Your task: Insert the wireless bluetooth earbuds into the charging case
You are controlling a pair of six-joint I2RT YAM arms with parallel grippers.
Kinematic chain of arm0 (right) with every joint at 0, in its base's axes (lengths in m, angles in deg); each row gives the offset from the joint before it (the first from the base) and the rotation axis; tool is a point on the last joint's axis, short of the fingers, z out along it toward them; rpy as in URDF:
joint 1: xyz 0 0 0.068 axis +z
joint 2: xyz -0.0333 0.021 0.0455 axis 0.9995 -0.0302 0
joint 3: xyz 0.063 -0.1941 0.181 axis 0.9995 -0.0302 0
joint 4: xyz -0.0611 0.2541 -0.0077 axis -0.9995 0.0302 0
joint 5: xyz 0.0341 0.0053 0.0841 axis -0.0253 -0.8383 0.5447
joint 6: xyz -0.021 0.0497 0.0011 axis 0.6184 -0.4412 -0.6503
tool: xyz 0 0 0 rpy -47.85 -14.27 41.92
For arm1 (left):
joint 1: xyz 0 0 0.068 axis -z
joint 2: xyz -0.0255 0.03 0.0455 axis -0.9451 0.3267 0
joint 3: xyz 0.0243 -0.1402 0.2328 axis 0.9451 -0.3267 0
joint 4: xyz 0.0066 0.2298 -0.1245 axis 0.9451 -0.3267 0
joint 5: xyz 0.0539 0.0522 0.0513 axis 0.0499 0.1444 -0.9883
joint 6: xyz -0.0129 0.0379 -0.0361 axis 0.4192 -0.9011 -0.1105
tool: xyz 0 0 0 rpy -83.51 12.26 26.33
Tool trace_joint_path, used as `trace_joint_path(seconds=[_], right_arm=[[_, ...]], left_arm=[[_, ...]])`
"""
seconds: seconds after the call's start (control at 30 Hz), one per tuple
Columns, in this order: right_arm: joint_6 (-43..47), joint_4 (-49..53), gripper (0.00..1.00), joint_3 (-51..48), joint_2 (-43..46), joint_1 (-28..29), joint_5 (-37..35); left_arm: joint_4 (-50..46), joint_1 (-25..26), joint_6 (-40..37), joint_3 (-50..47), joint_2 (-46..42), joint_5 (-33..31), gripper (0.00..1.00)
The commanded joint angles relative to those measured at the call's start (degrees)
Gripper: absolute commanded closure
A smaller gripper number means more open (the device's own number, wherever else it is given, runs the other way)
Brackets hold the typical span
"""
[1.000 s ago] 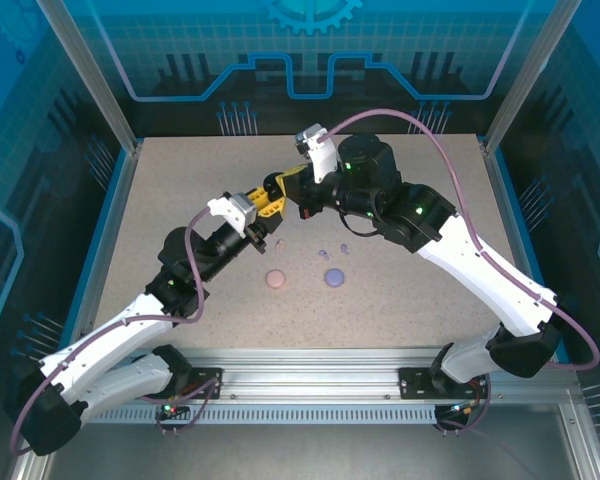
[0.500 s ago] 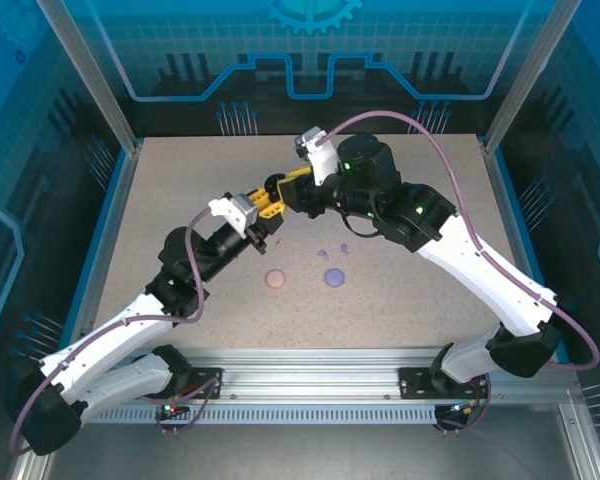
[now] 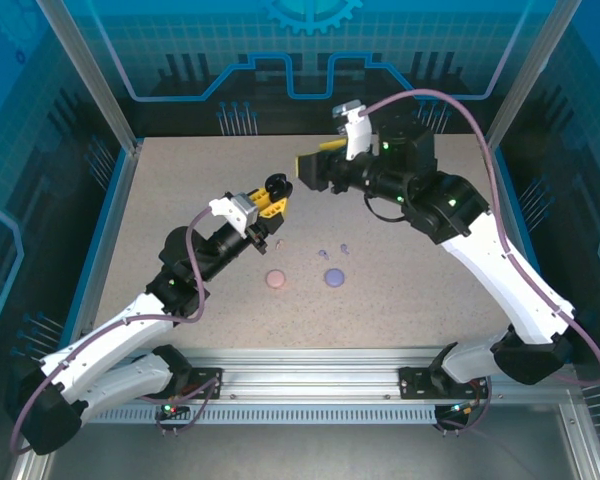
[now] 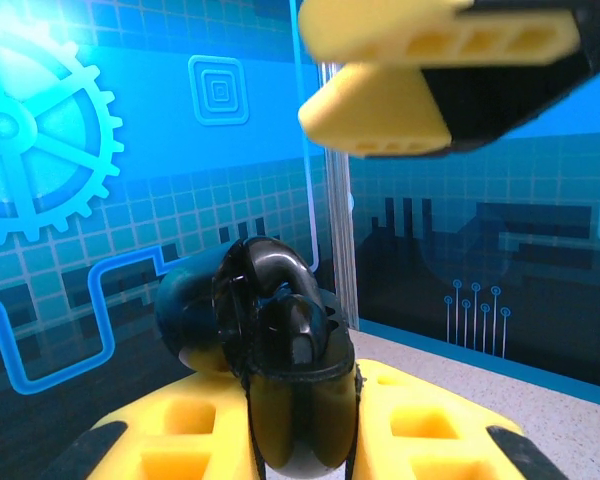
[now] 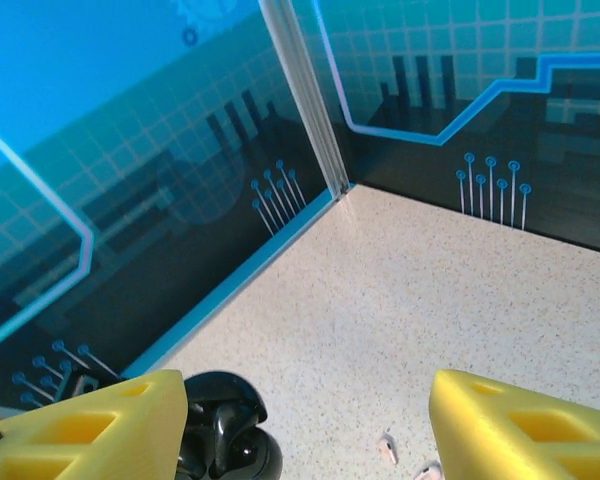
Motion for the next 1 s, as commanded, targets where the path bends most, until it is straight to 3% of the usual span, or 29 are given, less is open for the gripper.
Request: trace_joint_path(seconds=[0.0, 0.17, 0.4, 0.97], right_arm=[[-3.3, 2.5, 0.34, 3.6, -0.6, -1.6, 2.7], [-4.2, 5.9, 0.38, 5.1, -3.3, -1.9, 4.0], [-5.4, 5.2, 0.52, 5.3, -5.9, 0.0, 10.2], [-6.4, 6.2, 0.53, 5.6, -7.1, 4.7, 10.5]], left_arm=[[2.0, -0.2, 0.3, 1.8, 0.2, 0.9, 1.0], [1.9, -0.2, 0.1, 1.7, -0.1, 0.8, 1.0], [1.6, -0.2, -0.1, 2.0, -0.3, 0.9, 1.0], [1.7, -0.3, -0.5, 2.0, -0.4, 0.6, 1.0]])
